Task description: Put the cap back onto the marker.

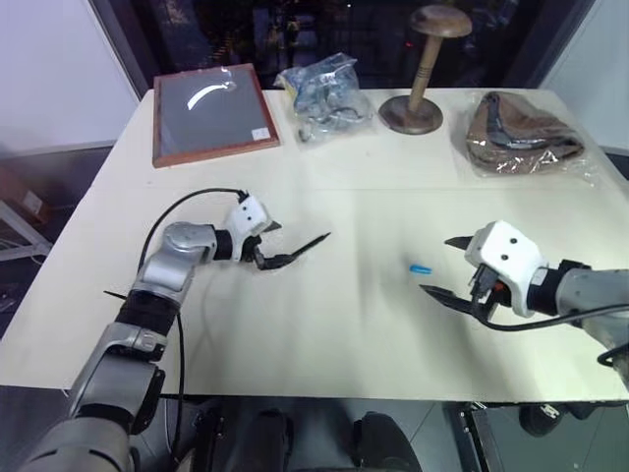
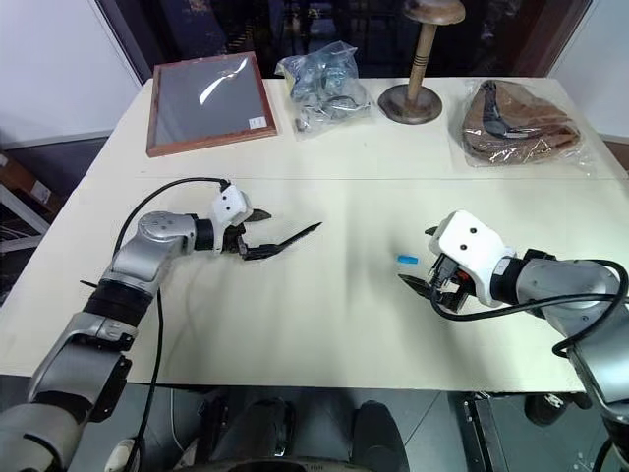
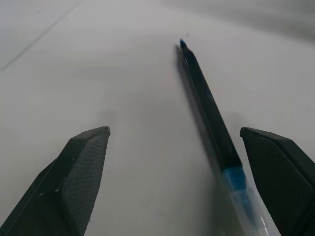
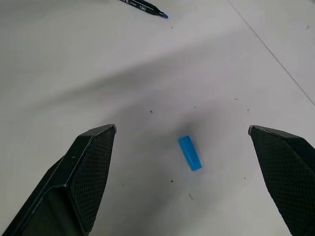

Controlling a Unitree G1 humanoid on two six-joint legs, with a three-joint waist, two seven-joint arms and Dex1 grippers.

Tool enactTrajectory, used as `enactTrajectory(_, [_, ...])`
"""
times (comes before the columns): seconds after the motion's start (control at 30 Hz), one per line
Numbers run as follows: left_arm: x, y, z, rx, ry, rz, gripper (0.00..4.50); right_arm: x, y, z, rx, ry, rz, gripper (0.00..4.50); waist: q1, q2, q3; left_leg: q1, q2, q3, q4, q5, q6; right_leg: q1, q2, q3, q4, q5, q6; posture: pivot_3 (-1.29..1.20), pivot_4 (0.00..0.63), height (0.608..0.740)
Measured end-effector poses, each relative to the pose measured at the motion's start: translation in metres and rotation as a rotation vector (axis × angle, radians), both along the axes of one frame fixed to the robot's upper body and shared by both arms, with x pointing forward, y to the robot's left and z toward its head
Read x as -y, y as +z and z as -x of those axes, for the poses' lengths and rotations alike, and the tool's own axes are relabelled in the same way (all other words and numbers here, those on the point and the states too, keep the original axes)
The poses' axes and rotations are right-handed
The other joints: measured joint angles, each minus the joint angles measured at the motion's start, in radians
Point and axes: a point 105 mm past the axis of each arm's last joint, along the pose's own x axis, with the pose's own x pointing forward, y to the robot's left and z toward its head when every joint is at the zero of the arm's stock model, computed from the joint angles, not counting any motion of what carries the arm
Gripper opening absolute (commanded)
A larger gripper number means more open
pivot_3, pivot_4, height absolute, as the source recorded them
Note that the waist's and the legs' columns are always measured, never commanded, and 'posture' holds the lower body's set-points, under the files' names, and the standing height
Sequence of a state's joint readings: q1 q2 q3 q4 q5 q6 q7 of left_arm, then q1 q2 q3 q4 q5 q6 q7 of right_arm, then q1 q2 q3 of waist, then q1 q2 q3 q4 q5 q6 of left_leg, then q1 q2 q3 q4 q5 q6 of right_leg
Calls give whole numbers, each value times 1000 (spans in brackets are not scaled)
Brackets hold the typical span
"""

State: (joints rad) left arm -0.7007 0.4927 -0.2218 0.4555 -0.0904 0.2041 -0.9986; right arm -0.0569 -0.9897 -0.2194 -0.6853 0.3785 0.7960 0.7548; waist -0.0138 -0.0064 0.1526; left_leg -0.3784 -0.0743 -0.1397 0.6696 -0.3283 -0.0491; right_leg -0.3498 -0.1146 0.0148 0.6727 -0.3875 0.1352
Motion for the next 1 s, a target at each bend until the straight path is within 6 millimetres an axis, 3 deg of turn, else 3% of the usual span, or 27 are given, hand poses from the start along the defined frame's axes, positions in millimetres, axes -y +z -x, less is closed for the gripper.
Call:
enactTrajectory(0.73, [13,-9,20,13,45,-6,4440,-1,6,-7,30,-6,-11,4500,1,0,0,-7,0,-1,13,-1,1,-5,0,0,10,0,0,0,150,740])
enactTrajectory(0.83, [13,-9,19,17,55,-4,3634,-2,5,-7,26,3,-11,4500,1,0,0,-7,0,-1,13,-1,1,-5,0,0,10,0,0,0,150,740])
enactTrajectory(1.0, [12,-11,17,20,73,-4,1134,-3,4,-8,16,11,-12,4500,0,0,0,-7,0,-1,13,-1,1,-5,0,0,10,0,0,0,150,740])
